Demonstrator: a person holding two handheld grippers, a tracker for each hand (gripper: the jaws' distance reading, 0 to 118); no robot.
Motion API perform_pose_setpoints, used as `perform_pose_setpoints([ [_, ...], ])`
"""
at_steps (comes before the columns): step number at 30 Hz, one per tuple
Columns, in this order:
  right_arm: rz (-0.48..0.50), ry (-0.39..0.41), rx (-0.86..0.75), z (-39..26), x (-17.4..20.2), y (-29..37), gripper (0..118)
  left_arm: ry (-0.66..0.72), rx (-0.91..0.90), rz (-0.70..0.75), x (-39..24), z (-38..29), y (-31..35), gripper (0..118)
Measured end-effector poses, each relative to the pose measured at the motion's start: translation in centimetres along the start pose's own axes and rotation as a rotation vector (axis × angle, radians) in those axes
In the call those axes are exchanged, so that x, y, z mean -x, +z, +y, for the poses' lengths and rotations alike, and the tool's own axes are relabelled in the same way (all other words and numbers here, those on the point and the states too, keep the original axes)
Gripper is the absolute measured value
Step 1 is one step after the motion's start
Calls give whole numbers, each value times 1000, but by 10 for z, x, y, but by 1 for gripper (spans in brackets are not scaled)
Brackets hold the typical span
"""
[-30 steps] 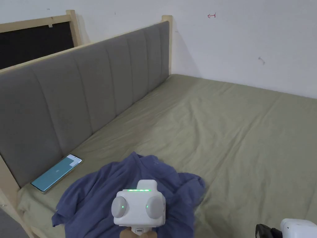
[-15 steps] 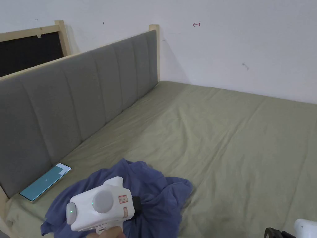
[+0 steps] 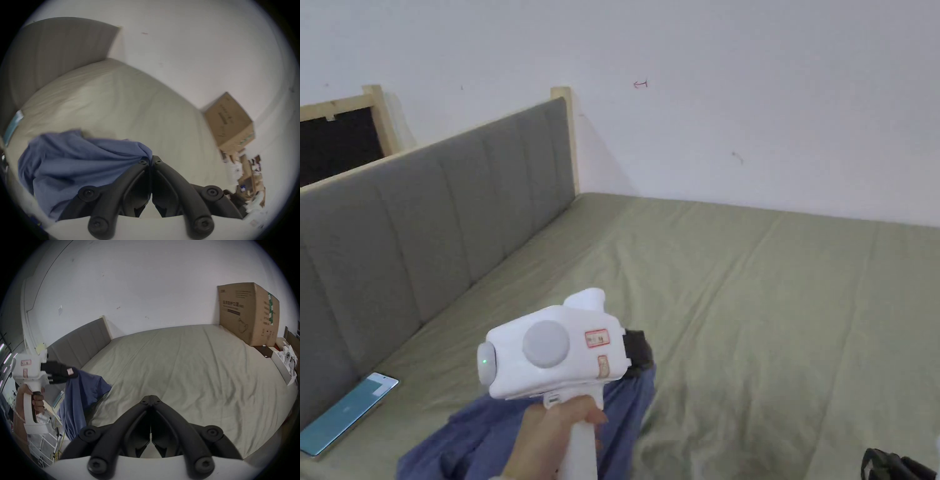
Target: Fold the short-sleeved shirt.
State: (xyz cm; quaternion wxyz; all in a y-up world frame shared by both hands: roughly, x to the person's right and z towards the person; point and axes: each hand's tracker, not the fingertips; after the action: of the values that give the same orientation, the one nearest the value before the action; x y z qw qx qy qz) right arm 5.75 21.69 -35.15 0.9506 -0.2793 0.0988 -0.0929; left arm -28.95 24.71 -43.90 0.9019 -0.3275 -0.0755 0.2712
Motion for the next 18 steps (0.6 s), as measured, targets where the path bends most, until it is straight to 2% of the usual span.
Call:
perform_pose_setpoints([
  [4,-69,-62,-49,13,-42,21,0,-222,24,-64,-102,9,-34,1],
  [9,-193,-147,-129,27,-103,58,0,-273,112,-368,-216,-15,-73,1],
  [13,-289,-223,-182,28,-153,88,0,-387,170,-474,-289,-60,-103,1],
  [16,-357,-254,-177,20,-182,102,0,-378,285,-462,-313,-111,-142,1],
  [18,-370,-273,-167,12,-197,109,0,-390,385,-383,-314,-152,-173,1],
])
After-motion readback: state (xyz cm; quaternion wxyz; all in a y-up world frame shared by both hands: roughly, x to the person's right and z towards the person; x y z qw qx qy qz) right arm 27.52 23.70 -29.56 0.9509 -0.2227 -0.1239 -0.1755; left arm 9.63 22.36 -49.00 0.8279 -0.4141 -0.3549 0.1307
